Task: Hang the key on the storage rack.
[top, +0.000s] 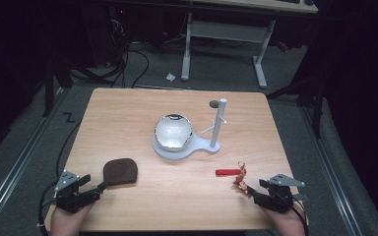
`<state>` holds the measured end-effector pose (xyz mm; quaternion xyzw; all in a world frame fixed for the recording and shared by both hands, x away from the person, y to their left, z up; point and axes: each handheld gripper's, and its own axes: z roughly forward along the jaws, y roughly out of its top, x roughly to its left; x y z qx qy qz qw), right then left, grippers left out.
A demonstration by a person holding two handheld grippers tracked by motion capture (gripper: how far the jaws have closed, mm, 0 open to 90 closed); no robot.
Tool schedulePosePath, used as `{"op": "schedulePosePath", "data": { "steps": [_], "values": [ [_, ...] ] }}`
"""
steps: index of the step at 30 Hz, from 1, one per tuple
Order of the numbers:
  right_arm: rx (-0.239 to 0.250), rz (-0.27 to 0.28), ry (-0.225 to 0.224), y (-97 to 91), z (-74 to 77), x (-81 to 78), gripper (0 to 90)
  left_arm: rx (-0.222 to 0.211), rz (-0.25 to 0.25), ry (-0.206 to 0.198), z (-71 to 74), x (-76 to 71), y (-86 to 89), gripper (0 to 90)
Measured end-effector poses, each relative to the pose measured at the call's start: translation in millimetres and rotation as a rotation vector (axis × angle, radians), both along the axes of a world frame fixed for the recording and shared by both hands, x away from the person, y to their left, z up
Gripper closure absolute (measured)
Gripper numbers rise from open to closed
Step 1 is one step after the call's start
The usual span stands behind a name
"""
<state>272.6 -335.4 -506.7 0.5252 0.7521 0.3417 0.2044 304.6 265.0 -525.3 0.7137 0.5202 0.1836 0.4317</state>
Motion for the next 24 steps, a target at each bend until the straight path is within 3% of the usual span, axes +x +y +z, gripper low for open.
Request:
{"op": "schedulePosePath", "data": {
  "steps": [11,24],
  "values": [
    [-0.014,-0.011,-0.030,-4.4,2.9,-5.2,49.9,0.017,0.014,-0.004,-1.5,0.5,0.4,31.6],
    [-0.027,-0.004,-0.003,-1.5,4.0,-1.9,52.7,0.025,0.034,-0.019,0.1,1.2,4.1,30.9]
  ]
}}
